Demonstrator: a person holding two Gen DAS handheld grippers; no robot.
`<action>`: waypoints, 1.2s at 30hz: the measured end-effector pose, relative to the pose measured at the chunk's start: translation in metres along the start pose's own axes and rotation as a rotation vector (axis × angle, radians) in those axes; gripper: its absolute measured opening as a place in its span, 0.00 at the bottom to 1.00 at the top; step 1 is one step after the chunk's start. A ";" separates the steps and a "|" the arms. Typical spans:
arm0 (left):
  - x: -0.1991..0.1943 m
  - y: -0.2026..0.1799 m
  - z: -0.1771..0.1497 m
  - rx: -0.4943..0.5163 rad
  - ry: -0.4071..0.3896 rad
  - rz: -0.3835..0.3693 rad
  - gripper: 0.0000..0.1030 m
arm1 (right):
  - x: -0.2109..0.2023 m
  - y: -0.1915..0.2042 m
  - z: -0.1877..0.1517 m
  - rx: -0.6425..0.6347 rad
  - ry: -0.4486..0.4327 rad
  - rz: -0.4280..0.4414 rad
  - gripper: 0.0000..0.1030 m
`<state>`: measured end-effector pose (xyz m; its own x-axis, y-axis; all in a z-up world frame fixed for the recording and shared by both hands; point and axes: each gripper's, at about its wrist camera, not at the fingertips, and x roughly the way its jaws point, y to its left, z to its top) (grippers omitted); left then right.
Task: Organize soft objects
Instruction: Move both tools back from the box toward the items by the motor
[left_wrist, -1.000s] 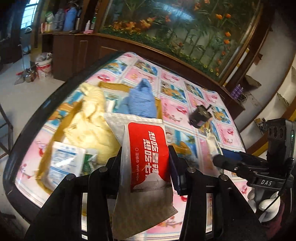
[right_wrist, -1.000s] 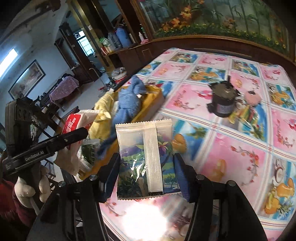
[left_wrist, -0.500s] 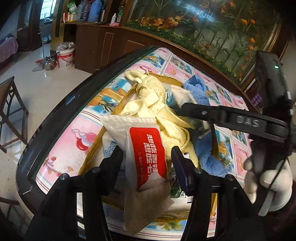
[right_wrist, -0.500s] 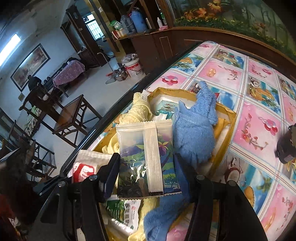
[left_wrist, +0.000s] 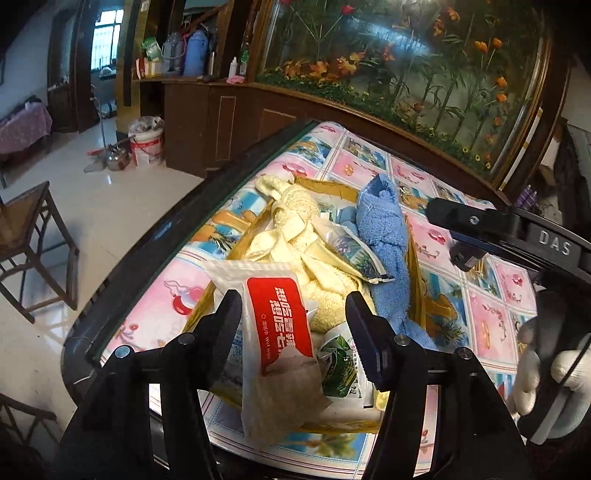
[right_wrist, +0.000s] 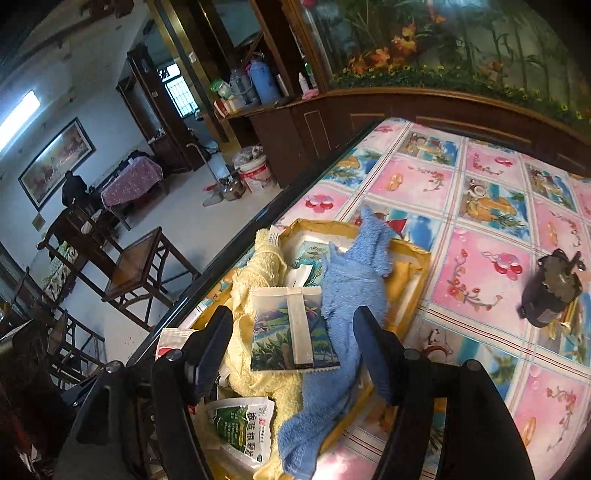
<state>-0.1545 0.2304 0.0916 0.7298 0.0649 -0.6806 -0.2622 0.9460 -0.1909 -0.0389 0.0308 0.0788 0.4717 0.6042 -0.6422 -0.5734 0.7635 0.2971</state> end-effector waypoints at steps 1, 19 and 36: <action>-0.005 -0.007 0.000 0.018 -0.025 0.030 0.58 | -0.008 -0.005 -0.002 0.011 -0.023 -0.006 0.68; -0.033 -0.088 -0.008 0.224 -0.188 0.288 0.70 | -0.063 -0.065 -0.085 0.182 -0.122 -0.105 0.72; -0.017 -0.110 -0.016 0.264 -0.104 0.239 0.70 | -0.070 -0.081 -0.102 0.203 -0.103 -0.088 0.73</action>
<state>-0.1484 0.1201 0.1129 0.7317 0.3130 -0.6056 -0.2709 0.9487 0.1630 -0.0937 -0.0969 0.0276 0.5858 0.5455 -0.5993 -0.3856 0.8381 0.3859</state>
